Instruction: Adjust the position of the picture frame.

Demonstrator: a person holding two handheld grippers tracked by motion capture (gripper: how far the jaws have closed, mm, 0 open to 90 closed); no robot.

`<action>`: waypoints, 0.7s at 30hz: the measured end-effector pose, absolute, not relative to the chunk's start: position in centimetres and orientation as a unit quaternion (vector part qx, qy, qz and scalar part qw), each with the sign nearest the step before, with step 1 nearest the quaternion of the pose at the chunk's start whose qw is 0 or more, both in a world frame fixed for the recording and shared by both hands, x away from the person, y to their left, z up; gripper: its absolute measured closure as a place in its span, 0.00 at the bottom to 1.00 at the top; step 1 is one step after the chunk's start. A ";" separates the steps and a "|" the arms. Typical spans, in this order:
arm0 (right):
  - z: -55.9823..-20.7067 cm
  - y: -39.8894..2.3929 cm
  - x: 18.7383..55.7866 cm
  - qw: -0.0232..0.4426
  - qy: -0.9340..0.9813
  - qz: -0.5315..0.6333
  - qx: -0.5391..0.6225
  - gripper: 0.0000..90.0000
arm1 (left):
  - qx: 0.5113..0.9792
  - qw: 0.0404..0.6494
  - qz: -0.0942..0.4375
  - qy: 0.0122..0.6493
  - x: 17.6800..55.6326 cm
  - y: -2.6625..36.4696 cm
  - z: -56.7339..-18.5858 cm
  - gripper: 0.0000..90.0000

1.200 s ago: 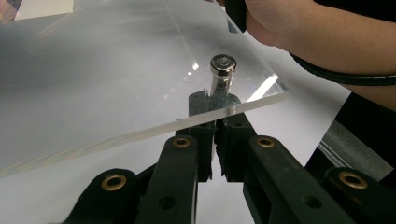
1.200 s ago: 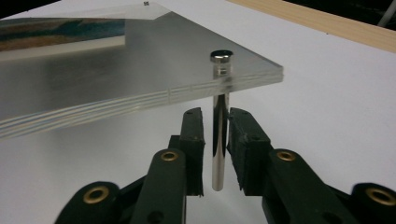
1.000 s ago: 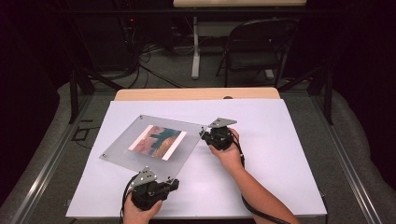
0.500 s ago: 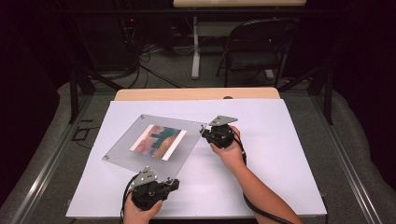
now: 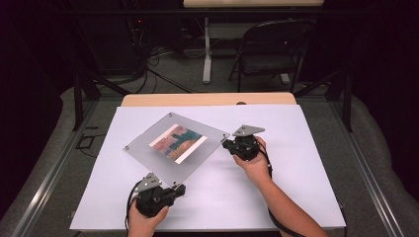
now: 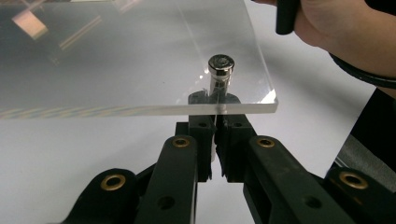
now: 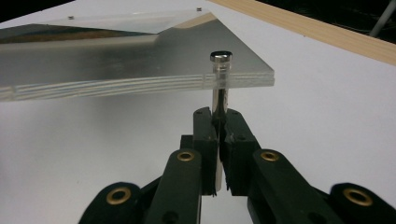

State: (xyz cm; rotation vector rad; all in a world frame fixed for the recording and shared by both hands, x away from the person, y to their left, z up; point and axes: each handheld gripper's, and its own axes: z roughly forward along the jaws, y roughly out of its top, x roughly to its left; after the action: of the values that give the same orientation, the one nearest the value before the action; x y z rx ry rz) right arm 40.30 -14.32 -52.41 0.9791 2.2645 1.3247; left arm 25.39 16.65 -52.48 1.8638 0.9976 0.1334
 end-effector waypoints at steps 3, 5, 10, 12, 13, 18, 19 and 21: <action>-52.2 -15.3 39.7 0.168 0.795 0.467 0.348 0.95 | 0.764 0.492 0.057 0.414 25.7 16.7 -52.4 0.95; -52.0 -16.2 38.9 0.167 0.794 0.467 0.353 0.95 | 0.763 0.493 0.054 0.414 26.1 16.7 -52.4 0.95; -51.9 -17.2 38.1 0.164 0.791 0.468 0.358 0.95 | 0.764 0.490 0.056 0.416 26.8 16.7 -52.3 0.95; -51.8 -17.9 37.5 0.158 0.788 0.470 0.364 0.95 | 0.766 0.490 0.054 0.414 27.0 16.7 -52.3 0.95; -51.8 -18.1 37.4 0.158 0.787 0.471 0.365 0.95 | 0.765 0.490 0.054 0.414 27.2 16.6 -52.3 0.95; -51.9 -19.1 36.2 0.152 0.785 0.471 0.373 0.95 | 0.769 0.485 0.055 0.414 27.8 16.5 -52.3 0.95; -51.9 -19.2 36.0 0.150 0.785 0.470 0.375 0.95 | 0.767 0.486 0.055 0.415 27.9 16.6 -52.3 0.95; -51.7 -19.6 35.3 0.150 0.783 0.472 0.376 0.95 | 0.767 0.486 0.056 0.415 28.3 16.6 -52.2 0.95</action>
State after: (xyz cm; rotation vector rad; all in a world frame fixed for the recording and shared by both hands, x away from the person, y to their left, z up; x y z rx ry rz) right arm 35.33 -19.59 -51.73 1.0804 2.2503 1.3557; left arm 28.26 16.65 -52.15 1.8653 1.0101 0.1363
